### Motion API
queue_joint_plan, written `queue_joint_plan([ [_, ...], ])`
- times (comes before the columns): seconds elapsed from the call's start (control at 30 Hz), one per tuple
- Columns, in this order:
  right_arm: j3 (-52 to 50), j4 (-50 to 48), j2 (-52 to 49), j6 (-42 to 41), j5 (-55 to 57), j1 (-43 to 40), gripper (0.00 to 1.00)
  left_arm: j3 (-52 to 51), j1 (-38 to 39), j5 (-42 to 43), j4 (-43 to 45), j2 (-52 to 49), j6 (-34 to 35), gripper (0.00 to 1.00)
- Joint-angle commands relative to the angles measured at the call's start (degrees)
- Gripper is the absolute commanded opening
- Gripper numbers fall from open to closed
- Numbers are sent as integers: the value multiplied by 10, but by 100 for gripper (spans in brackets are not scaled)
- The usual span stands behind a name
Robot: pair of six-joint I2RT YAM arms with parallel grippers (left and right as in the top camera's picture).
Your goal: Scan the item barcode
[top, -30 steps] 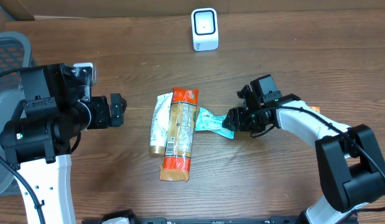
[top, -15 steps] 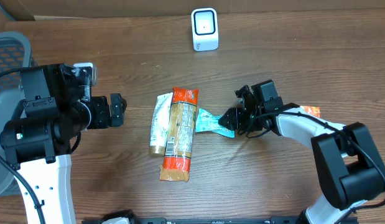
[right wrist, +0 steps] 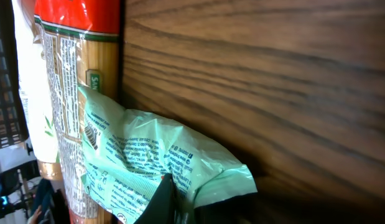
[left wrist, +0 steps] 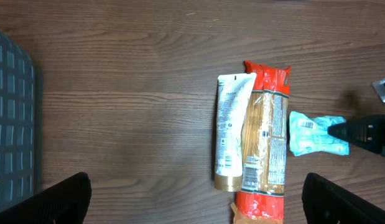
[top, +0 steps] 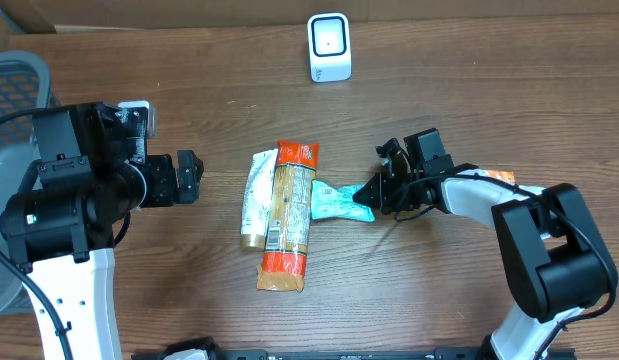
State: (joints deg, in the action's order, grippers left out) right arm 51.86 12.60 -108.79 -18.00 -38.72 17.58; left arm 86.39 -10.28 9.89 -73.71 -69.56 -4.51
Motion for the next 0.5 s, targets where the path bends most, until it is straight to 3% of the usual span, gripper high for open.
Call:
queue_joint_plan([
  [0.0, -19, 10, 44, 9, 13, -30, 4, 10, -3, 6, 2, -2, -7, 100],
  [0.23, 12, 87, 161, 19, 14, -37, 4, 10, -3, 6, 2, -2, -7, 100],
  [0.47, 103, 272, 213, 66, 60, -37, 4, 10, -3, 6, 2, -2, -7, 99],
])
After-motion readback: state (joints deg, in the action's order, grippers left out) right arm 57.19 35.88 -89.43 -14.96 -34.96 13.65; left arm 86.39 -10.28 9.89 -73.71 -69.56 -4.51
